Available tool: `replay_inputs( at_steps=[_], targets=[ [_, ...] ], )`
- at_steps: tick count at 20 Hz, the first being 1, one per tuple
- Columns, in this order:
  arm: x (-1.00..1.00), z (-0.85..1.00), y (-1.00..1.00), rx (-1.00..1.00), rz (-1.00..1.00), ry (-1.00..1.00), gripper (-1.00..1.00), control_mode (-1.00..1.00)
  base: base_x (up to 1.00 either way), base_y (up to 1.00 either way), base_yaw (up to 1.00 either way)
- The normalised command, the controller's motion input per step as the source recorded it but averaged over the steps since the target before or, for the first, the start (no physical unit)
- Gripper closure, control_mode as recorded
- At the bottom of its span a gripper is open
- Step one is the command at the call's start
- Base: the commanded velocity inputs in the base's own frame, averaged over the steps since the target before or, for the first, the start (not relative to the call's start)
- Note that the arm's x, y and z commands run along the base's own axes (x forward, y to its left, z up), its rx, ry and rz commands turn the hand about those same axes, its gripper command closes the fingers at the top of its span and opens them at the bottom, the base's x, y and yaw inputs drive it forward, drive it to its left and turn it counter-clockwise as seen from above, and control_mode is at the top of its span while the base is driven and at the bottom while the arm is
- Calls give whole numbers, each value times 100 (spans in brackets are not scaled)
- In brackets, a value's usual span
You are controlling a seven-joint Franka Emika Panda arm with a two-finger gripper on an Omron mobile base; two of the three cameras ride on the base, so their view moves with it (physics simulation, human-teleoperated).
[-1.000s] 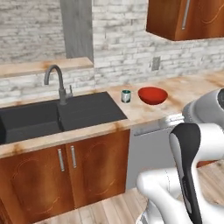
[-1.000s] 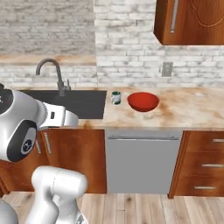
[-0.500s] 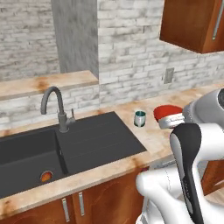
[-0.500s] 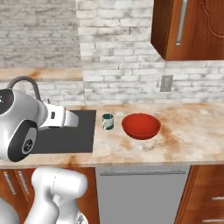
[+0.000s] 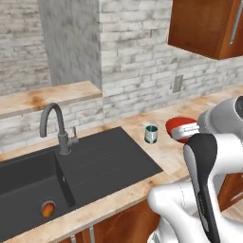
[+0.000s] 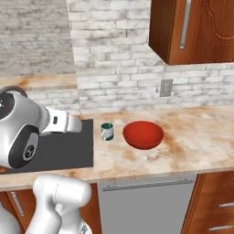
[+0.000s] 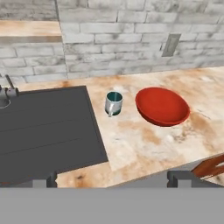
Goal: Clear the mugs and bowl far away from the sink.
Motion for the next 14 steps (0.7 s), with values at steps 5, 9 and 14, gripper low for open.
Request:
replay_inputs(
  at_steps=[5,9,14],
  targets=[
    [0,0,0,0,0,0,-100,100,100,0,-32],
    [25,-9,0,2,0,3,-100,-100,63,0,-2],
    [100,-48,0,1,5,25,-100,-100,0,0,0]
  ],
)
